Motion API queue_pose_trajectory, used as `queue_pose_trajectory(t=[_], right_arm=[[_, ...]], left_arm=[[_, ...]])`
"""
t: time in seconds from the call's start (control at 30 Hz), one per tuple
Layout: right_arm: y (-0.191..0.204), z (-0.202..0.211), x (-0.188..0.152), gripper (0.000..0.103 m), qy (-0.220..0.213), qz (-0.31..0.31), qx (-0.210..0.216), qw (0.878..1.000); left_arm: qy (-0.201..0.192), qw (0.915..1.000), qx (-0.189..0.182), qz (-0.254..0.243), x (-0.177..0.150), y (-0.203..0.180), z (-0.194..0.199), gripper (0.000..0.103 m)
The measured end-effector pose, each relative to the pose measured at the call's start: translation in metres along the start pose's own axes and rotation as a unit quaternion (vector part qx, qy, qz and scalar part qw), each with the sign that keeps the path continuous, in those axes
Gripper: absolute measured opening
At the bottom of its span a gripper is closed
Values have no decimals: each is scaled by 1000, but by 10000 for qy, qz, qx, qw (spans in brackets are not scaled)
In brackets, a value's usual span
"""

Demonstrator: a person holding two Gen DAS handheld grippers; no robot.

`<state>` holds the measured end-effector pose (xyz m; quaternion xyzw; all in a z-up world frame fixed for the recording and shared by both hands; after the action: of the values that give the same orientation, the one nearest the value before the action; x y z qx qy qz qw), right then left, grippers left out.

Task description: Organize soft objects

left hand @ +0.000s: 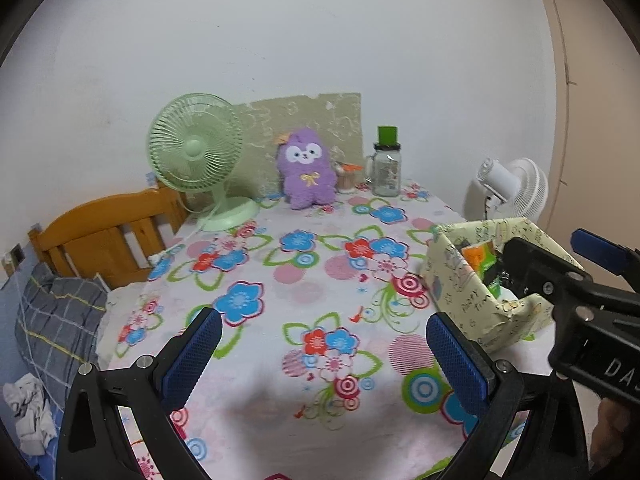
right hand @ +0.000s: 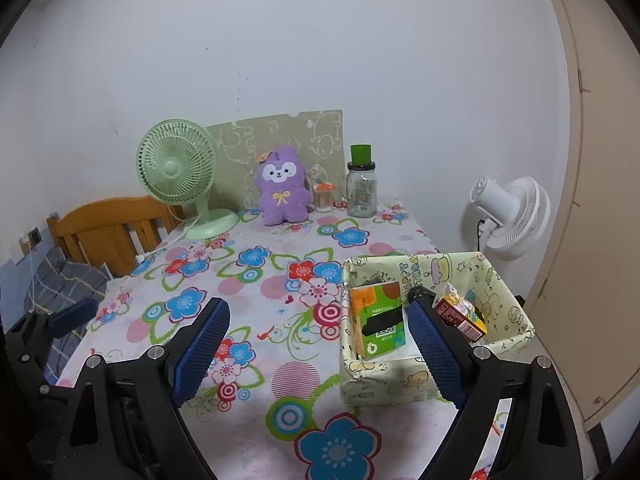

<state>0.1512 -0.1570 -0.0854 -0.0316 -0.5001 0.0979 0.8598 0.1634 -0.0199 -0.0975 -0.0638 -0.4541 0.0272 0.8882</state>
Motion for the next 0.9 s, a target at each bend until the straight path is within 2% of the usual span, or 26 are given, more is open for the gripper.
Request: queue_pose_trajectory(t=[0.47,0.9], right_arm=[[5,21,3,96,-250,36,-52,9997],[7,32,8,98,-382,49,-60,9992]], left_arm=[[-227,9985,174,465,9,37,27,103],[-372,9982,103,463,14,34,41,103]])
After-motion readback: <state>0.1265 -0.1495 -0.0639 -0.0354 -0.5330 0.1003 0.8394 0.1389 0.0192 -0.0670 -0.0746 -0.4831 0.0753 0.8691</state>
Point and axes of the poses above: each gripper's, at about its wrist camera, not at the fingertips, and z roughly against the way its jaws point, y to its left, x to its top, the point moved 10 cm from there along -z, roughly the way its jaws point, and after that the axes turned 15 degrees about z, right-handed, at the moved point
